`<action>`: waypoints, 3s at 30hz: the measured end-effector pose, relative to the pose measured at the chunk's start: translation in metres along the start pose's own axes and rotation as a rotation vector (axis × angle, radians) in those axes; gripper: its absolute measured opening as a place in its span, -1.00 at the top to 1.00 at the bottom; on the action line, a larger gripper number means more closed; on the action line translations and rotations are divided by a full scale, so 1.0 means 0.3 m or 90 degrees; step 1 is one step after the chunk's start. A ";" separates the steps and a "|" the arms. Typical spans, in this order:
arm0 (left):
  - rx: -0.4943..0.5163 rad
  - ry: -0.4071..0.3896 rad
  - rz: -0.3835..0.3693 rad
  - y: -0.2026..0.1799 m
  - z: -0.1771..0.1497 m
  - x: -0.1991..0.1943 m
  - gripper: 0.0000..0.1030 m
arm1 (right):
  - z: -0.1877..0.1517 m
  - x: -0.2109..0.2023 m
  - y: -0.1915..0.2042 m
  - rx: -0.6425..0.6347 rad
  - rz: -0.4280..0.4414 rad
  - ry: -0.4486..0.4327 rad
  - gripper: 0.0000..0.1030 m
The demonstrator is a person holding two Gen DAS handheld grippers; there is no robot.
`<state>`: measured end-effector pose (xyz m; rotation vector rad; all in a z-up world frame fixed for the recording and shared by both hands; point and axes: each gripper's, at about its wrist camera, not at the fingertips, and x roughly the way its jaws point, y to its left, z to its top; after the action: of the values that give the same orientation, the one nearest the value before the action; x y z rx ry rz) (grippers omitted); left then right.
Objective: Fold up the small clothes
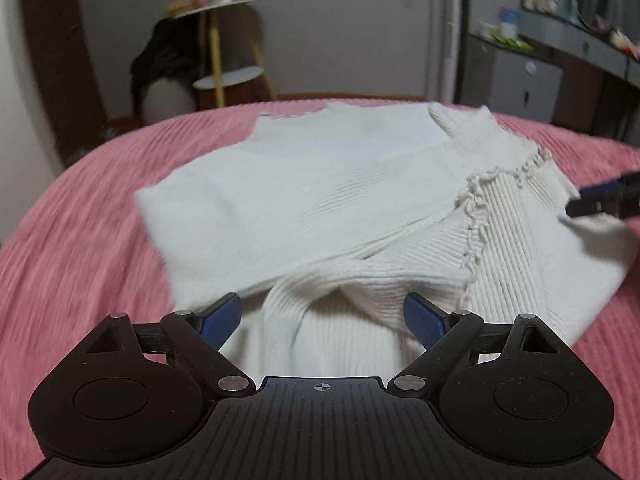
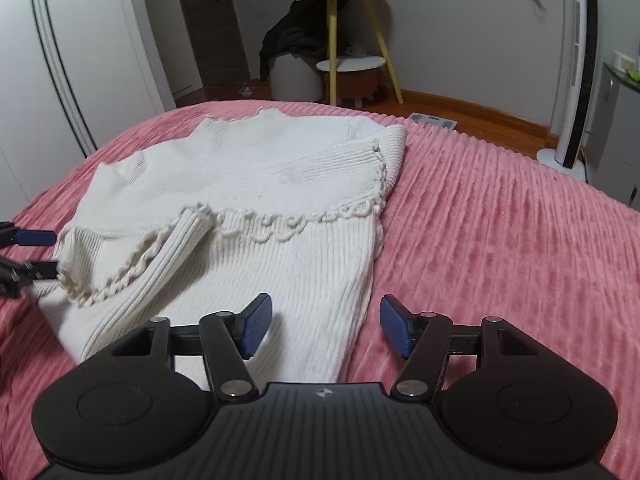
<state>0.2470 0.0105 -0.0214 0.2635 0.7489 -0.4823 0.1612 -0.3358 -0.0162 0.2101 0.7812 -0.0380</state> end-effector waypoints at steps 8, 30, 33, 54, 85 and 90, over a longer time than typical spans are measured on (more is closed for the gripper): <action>0.048 0.007 -0.057 -0.048 0.028 0.053 0.12 | 0.020 0.047 -0.030 0.033 0.006 -0.006 0.81; -0.185 -0.171 -0.001 0.174 0.170 -0.213 0.81 | 0.124 -0.149 0.034 -0.003 0.039 -0.150 0.89; -0.233 -0.174 0.037 0.229 0.193 -0.196 0.81 | 0.183 -0.156 0.042 0.000 0.037 -0.184 0.89; -0.137 -0.003 0.037 0.238 0.183 0.171 0.69 | 0.267 0.248 0.042 -0.014 -0.017 -0.039 0.87; -0.300 -0.018 0.161 0.315 0.187 0.219 -0.84 | 0.218 0.279 0.139 -0.083 -0.122 -0.155 -0.22; -0.308 0.014 0.165 0.282 0.164 0.221 -0.85 | 0.200 0.288 0.134 -0.056 -0.119 -0.132 -0.18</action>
<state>0.3607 0.0424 -0.0285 -0.0872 0.8155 -0.0445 0.2688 -0.3048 -0.0284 0.0474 0.5929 -0.1986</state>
